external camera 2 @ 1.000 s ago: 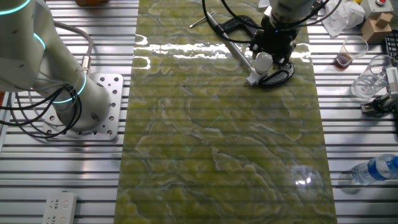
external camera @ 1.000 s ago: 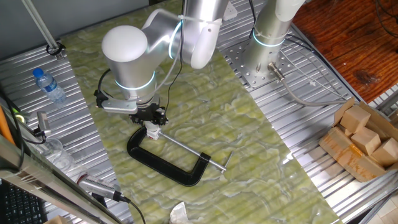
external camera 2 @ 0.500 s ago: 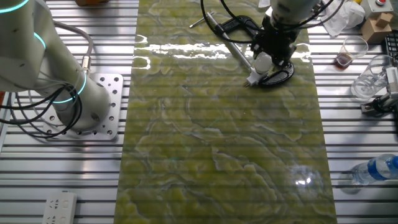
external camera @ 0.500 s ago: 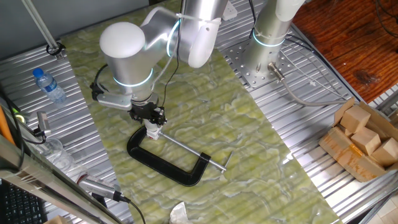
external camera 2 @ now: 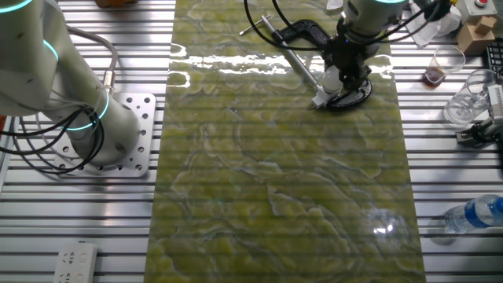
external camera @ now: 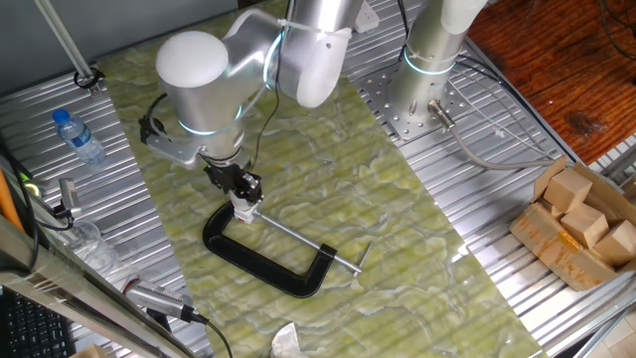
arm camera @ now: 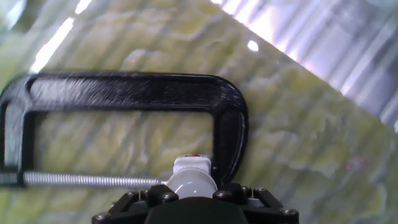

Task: Take out the light bulb by rotating it

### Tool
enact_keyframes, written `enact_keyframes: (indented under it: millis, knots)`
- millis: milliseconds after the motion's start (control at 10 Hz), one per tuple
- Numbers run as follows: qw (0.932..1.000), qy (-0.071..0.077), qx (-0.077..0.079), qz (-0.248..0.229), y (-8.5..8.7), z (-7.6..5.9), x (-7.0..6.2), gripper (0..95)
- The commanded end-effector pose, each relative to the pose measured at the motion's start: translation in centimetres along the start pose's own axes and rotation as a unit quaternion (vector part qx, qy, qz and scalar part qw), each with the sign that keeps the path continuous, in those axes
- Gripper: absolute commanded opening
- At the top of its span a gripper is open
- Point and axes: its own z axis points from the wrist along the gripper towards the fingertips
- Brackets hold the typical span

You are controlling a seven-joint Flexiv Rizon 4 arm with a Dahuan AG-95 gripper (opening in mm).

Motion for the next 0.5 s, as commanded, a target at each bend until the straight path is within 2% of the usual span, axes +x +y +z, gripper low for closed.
enact_keyframes:
  millis: [100,300,500]
  knots:
    - [0.9946,-0.001,-0.023,0.101,0.55,0.19,-0.16,57.0]
    - [0.9912,-0.004,-0.034,0.128,1.16,0.41,-0.33,57.0]
    - [0.9905,-0.004,-0.032,0.134,1.23,0.45,-0.35,57.0]
